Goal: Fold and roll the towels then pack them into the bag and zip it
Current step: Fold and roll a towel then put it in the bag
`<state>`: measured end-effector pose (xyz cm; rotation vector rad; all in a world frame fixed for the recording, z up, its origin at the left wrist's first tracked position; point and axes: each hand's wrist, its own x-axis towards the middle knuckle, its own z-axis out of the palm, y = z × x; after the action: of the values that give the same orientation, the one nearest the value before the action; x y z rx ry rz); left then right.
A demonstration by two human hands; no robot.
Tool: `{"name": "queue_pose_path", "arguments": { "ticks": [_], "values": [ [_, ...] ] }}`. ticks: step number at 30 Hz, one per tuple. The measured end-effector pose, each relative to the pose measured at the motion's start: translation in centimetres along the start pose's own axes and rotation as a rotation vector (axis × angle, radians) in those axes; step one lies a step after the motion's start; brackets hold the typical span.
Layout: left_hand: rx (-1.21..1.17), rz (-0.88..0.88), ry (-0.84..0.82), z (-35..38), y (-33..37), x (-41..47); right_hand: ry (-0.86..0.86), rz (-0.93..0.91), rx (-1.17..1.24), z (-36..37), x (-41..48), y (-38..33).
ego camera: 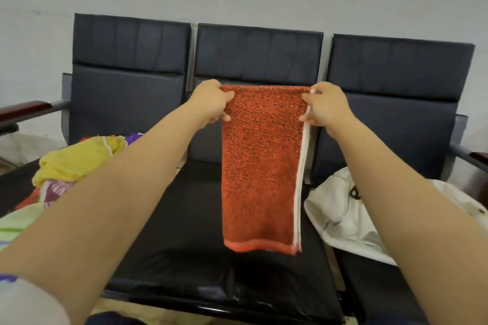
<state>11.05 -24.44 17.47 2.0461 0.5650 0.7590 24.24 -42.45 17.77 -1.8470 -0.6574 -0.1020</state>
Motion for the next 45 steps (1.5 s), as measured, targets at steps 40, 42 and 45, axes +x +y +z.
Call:
{"name": "queue_pose_path", "arguments": {
  "ticks": [40,42,45],
  "values": [
    [0.179,0.327,-0.304,3.0,-17.1,-5.9,-0.318,-0.204,-0.338,1.9,-7.8,13.5],
    [0.407,0.339,-0.526,4.7,-22.1,-9.3,-0.579,-0.192,-0.532,3.0,-11.2,17.2],
    [0.589,0.334,-0.777,6.7,-25.6,-13.5,-0.907,-0.236,-0.694,4.4,-15.7,20.7]
  ]
}}
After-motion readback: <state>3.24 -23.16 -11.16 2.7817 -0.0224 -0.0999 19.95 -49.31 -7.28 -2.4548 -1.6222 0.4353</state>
